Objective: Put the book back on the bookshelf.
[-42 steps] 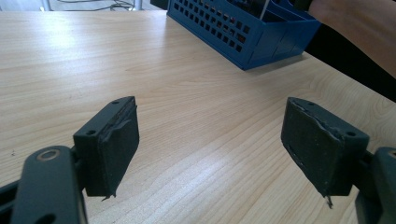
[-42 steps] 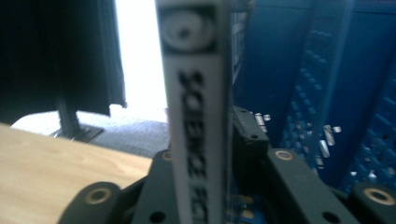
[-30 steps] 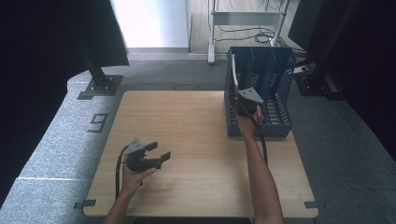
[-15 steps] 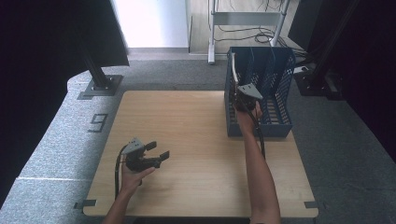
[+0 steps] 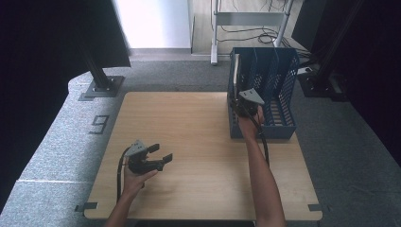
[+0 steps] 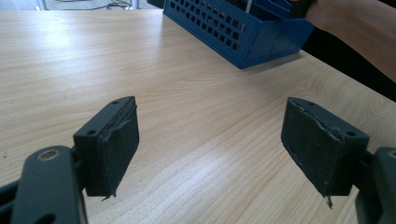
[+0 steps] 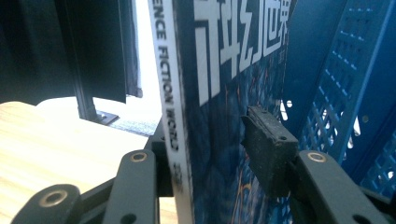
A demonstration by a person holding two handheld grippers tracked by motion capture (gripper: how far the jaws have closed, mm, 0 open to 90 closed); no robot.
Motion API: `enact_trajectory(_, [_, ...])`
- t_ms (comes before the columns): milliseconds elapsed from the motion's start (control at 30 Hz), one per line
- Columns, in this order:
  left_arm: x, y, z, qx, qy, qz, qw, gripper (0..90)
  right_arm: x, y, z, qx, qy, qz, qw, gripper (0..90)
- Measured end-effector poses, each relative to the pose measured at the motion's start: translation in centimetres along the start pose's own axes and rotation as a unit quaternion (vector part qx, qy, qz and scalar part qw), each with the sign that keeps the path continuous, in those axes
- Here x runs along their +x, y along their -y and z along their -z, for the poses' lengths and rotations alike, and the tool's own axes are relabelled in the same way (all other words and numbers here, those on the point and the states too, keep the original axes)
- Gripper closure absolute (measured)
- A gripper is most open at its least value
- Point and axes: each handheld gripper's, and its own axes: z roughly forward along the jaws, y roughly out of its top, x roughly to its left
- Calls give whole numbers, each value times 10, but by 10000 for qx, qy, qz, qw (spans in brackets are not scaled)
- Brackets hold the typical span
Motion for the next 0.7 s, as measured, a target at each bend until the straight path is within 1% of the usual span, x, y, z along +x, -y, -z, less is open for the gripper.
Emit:
enact_trajectory(133, [-1,0,0,5,10,-27,10000,193,0,-1,2,16,10,-1,10000,576])
enact_trajectory(233, [0,-1,1,-8,-2,-6,10000,193,-1,-2,2,18,2,-8,10000,618])
enact_trajectory(433, [0,-1,1,-11,-12,-12,10000,193,-6,-2,-1,-70,4,-36,10000,642])
enact_trajectory(500, [1,-1,2,-10,-13,-8,10000,193,-7,-2,-4,-72,1,-86,9999,636])
enact_trajectory(600, [2,-1,2,-27,-31,7,10000,193,-6,-5,-8,-13,12,-12,10000,626])
enact_trajectory(700, [3,-1,3,-39,-37,21,10000,193,-5,-6,-11,0,6,-3,10000,609])
